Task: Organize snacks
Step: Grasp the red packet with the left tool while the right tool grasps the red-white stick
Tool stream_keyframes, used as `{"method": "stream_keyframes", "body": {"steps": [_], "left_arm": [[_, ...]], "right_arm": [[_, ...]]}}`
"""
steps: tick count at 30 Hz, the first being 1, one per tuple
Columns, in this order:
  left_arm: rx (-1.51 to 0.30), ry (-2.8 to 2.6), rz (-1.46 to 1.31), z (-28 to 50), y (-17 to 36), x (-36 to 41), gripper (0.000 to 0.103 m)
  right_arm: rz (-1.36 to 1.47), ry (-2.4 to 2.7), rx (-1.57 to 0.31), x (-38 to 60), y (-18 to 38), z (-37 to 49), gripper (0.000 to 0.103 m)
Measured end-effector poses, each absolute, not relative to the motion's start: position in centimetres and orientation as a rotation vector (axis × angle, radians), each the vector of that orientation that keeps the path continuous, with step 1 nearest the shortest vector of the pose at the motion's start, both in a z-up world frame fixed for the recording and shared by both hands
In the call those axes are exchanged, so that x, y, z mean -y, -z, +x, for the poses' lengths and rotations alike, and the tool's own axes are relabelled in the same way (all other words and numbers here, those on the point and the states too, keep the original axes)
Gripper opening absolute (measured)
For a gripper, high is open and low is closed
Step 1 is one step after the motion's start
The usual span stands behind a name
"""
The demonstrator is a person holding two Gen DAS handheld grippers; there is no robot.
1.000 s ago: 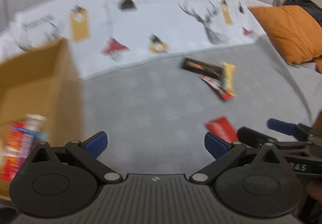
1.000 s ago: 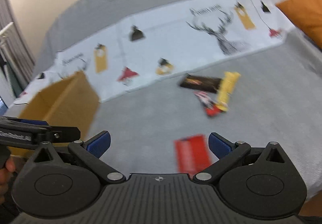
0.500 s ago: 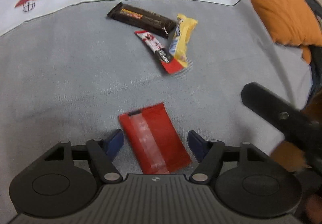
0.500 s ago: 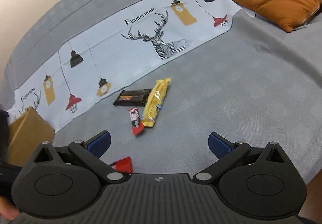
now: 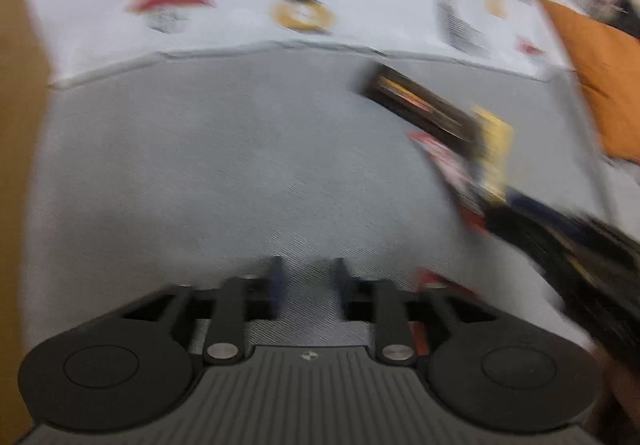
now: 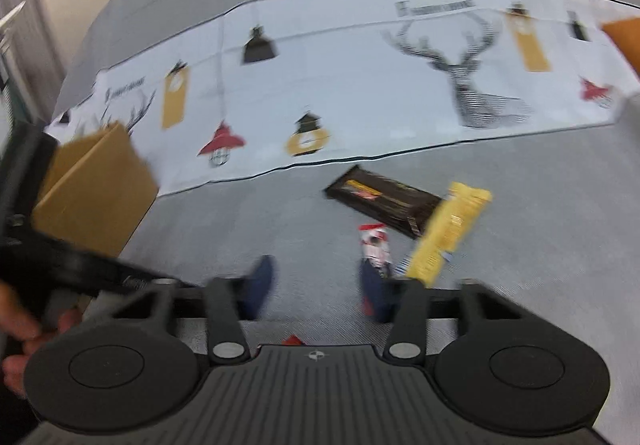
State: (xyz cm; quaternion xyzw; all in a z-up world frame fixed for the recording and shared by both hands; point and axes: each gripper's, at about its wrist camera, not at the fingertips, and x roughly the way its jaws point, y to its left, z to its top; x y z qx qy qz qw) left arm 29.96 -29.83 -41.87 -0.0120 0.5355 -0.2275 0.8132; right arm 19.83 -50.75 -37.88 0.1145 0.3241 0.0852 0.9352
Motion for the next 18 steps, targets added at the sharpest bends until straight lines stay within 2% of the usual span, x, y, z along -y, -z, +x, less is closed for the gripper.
{"method": "stream_keyframes", "body": {"steps": [5,8,10,11,12,15,18], "left_arm": [[-1.117,0.639,0.005,27.0,42.5,33.5,0.083],[-1.039,0.641,0.125,25.7,43.0,36.0,0.085],[-0.972,0.604,0.192,25.1,43.3,37.1,0.069],[-0.943,0.567,0.203,25.2,43.3,37.2,0.056],[-0.944,0.562,0.185,25.7,43.3,36.9,0.051],[-0.953,0.513,0.106,27.9,43.2,34.8,0.011],[-0.980,0.437,0.052,30.3,42.8,32.4,0.010]], "right_arm": [[0.234,-0.143,-0.739,52.1,39.0,21.0,0.028],[0.244,-0.132,-0.740,53.0,39.1,20.2,0.028],[0.280,-0.131,-0.729,53.8,39.1,19.6,0.028],[0.296,-0.129,-0.727,54.1,39.2,19.4,0.029],[0.304,-0.127,-0.729,54.3,39.3,19.3,0.029],[0.273,-0.104,-0.734,54.2,39.5,19.1,0.030],[0.201,-0.118,-0.729,53.1,39.2,19.6,0.030]]}}
